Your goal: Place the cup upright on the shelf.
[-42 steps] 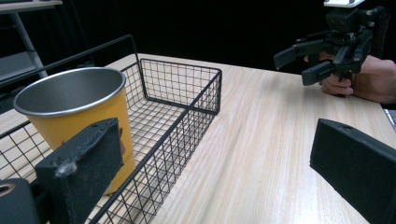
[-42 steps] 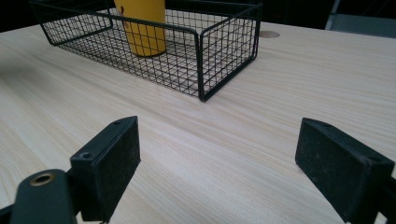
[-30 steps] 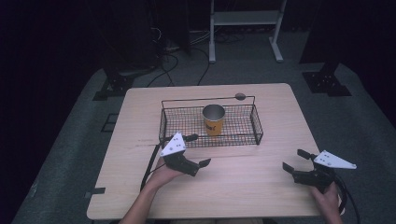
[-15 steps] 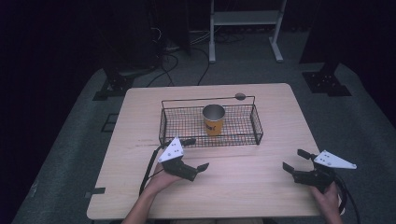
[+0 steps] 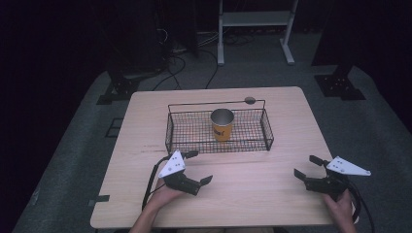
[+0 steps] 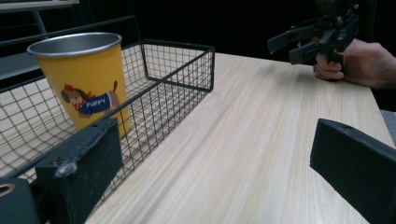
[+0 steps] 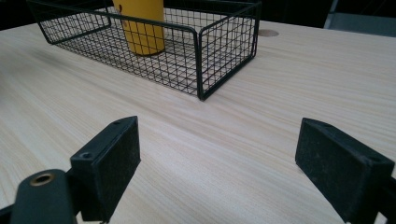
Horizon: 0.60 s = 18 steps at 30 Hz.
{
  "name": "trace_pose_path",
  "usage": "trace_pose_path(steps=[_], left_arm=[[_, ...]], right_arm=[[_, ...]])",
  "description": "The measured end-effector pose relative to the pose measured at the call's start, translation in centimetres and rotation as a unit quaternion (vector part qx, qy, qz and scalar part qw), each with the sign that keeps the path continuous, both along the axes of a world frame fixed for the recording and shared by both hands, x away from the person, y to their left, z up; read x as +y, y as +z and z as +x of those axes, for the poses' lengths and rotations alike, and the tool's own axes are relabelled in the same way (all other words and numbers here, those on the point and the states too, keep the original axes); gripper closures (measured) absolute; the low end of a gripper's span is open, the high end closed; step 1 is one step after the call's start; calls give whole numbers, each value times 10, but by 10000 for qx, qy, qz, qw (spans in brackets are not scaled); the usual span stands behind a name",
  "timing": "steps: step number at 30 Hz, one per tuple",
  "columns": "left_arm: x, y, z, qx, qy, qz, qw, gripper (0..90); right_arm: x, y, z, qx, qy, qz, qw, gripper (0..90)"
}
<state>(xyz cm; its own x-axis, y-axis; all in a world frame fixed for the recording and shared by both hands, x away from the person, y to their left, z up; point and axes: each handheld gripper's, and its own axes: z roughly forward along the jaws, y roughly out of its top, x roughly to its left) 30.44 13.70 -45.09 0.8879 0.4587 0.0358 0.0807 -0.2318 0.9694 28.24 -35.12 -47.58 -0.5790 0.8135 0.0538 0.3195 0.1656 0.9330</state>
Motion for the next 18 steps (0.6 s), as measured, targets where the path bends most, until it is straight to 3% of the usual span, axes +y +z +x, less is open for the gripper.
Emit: trace_pose_path(steps=[18], left_arm=[[9,-7,-25,-9,58,-26,10000,17]], right_arm=[[0,0,0,-4,11,-14,10000,130]])
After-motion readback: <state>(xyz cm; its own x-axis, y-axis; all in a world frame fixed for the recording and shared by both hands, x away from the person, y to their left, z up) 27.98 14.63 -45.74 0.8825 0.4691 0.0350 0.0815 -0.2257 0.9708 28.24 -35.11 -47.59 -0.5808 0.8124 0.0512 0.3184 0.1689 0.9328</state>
